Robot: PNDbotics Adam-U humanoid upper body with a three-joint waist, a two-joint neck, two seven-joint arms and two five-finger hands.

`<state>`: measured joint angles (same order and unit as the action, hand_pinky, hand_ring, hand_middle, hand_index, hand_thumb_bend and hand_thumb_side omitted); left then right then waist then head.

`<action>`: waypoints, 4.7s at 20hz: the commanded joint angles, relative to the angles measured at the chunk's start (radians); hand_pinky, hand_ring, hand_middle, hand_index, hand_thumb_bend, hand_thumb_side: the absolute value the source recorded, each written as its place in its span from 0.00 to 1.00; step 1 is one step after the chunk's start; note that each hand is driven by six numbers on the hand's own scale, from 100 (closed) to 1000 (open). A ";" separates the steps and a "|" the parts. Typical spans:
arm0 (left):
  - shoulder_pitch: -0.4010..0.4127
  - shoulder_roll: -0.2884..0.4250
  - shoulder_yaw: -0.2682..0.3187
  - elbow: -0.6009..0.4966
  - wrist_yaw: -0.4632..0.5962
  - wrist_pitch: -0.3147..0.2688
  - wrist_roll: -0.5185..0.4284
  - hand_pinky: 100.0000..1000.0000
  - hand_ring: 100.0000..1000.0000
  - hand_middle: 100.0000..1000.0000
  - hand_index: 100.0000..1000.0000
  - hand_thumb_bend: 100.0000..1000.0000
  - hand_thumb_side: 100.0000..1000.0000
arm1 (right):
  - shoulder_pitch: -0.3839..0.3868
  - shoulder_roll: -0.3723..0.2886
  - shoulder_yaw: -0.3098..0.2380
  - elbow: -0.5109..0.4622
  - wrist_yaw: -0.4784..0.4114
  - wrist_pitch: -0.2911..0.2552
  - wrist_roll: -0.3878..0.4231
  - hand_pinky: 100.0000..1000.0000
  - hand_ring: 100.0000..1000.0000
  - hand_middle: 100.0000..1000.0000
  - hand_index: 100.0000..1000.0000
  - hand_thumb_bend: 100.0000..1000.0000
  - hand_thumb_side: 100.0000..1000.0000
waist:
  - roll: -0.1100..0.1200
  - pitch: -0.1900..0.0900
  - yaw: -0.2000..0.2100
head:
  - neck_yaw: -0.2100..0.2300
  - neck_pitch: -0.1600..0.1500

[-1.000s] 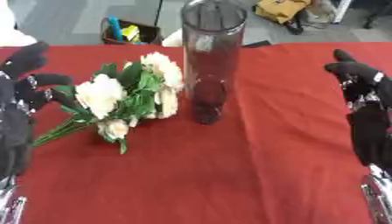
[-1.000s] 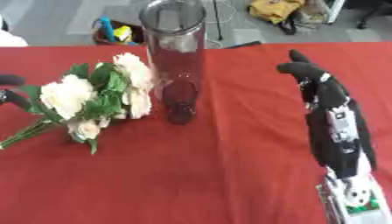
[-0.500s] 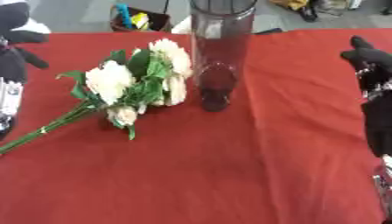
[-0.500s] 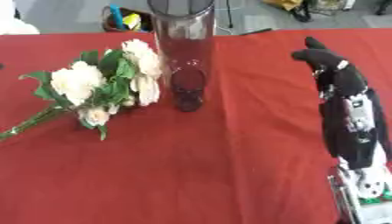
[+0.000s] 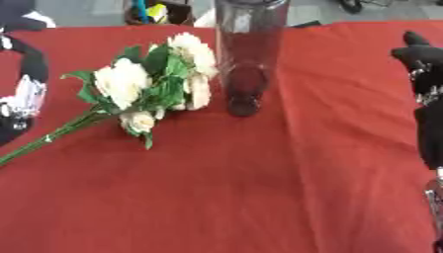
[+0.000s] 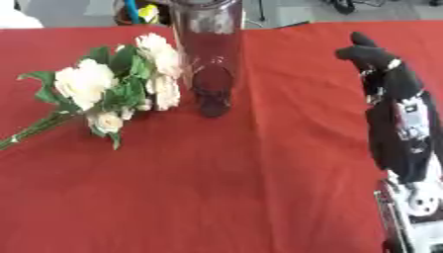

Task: Arrange flowers into the vase.

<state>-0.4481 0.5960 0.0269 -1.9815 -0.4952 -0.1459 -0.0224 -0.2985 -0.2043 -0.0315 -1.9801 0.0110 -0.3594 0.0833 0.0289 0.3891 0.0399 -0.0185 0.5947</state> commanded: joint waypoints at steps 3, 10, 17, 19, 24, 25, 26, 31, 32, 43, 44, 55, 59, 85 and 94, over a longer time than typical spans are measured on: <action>-0.053 0.152 -0.029 -0.018 -0.089 0.068 -0.094 0.57 0.78 0.85 0.95 0.00 0.62 | 0.000 -0.011 0.007 -0.020 0.014 -0.008 0.010 1.00 1.00 0.69 0.77 0.00 0.97 | 0.000 -0.015 -0.005 | 0.000 -0.024; -0.108 0.248 -0.061 0.068 -0.169 0.078 -0.288 0.62 0.80 0.85 0.99 0.00 0.64 | 0.006 -0.012 0.018 -0.020 0.020 -0.013 0.023 1.00 1.00 0.69 0.77 0.00 0.97 | 0.001 -0.013 -0.018 | 0.003 -0.043; -0.170 0.256 -0.077 0.204 -0.204 0.044 -0.406 0.66 0.84 0.89 1.00 0.04 0.79 | 0.008 -0.010 0.022 -0.020 0.022 -0.014 0.034 1.00 1.00 0.69 0.77 0.00 0.97 | 0.005 -0.013 -0.030 | 0.023 -0.061; -0.180 0.253 -0.079 0.240 -0.209 0.037 -0.425 0.67 0.85 0.90 1.00 0.16 0.87 | 0.009 -0.009 0.022 -0.020 0.024 -0.011 0.036 1.00 1.00 0.69 0.77 0.00 0.97 | 0.006 -0.012 -0.032 | 0.038 -0.061; -0.198 0.246 -0.082 0.306 -0.251 0.049 -0.455 0.69 0.85 0.91 1.00 0.23 0.91 | 0.009 -0.004 0.023 -0.020 0.030 -0.005 0.041 1.00 1.00 0.68 0.76 0.00 0.97 | 0.009 -0.006 -0.034 | 0.049 -0.063; -0.200 0.244 -0.083 0.316 -0.260 0.057 -0.458 0.69 0.85 0.91 1.00 0.24 0.91 | 0.009 -0.002 0.023 -0.020 0.032 -0.004 0.042 1.00 1.00 0.68 0.76 0.00 0.97 | 0.010 -0.005 -0.035 | 0.048 -0.063; -0.201 0.243 -0.084 0.323 -0.270 0.064 -0.461 0.69 0.85 0.91 1.00 0.26 0.90 | 0.008 -0.002 0.024 -0.020 0.033 -0.003 0.044 1.00 1.00 0.68 0.76 0.00 0.97 | 0.010 -0.005 -0.035 | 0.047 -0.064; -0.191 0.241 -0.090 0.351 -0.298 0.100 -0.471 0.70 0.85 0.92 1.00 0.35 0.92 | 0.007 0.002 0.024 -0.020 0.035 0.000 0.048 1.00 1.00 0.68 0.76 0.00 0.97 | 0.010 -0.002 -0.038 | 0.038 -0.071; -0.189 0.239 -0.093 0.356 -0.299 0.105 -0.471 0.71 0.86 0.93 1.00 0.36 0.93 | 0.007 0.003 0.023 -0.020 0.035 0.001 0.048 1.00 1.00 0.68 0.76 0.00 0.97 | 0.010 -0.002 -0.037 | 0.036 -0.073; -0.181 0.216 -0.128 0.457 -0.316 0.143 -0.485 0.70 0.86 0.93 1.00 0.42 0.94 | 0.005 0.007 0.028 -0.020 0.030 0.008 0.061 1.00 1.00 0.68 0.76 0.00 0.97 | 0.006 -0.004 -0.038 | 0.028 -0.075; -0.180 0.211 -0.130 0.470 -0.312 0.147 -0.489 0.70 0.85 0.93 1.00 0.41 0.96 | 0.005 0.008 0.028 -0.020 0.029 0.008 0.062 1.00 1.00 0.68 0.76 0.00 0.97 | 0.005 -0.004 -0.039 | 0.028 -0.074; -0.163 0.201 -0.136 0.512 -0.246 0.158 -0.540 0.67 0.84 0.94 1.00 0.39 0.94 | 0.006 0.009 0.030 -0.020 0.023 0.011 0.069 1.00 1.00 0.68 0.76 0.00 0.97 | 0.004 -0.008 -0.037 | 0.032 -0.073; -0.163 0.194 -0.136 0.530 -0.208 0.165 -0.563 0.66 0.82 0.94 1.00 0.39 0.93 | 0.007 0.010 0.031 -0.020 0.024 0.012 0.073 1.00 1.00 0.67 0.76 0.00 0.97 | 0.004 -0.007 -0.038 | 0.033 -0.072; -0.163 0.148 -0.191 0.551 -0.277 0.191 -0.424 0.35 0.47 0.65 0.85 0.31 0.66 | 0.006 0.017 0.035 -0.020 0.034 0.022 0.101 1.00 1.00 0.66 0.74 0.00 0.97 | 0.000 -0.002 -0.037 | 0.049 -0.069; -0.175 0.136 -0.208 0.570 -0.313 0.174 -0.391 0.30 0.43 0.58 0.80 0.21 0.53 | 0.005 0.021 0.035 -0.020 0.037 0.025 0.106 1.00 1.00 0.65 0.74 0.00 0.97 | 0.002 0.002 -0.041 | 0.052 -0.071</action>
<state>-0.6123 0.7192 -0.1726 -1.4080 -0.7990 0.0294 -0.4208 -0.2852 -0.1807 0.0016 -1.9801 0.0402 -0.3337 0.1852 0.0296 0.4074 -0.0003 0.0300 0.5303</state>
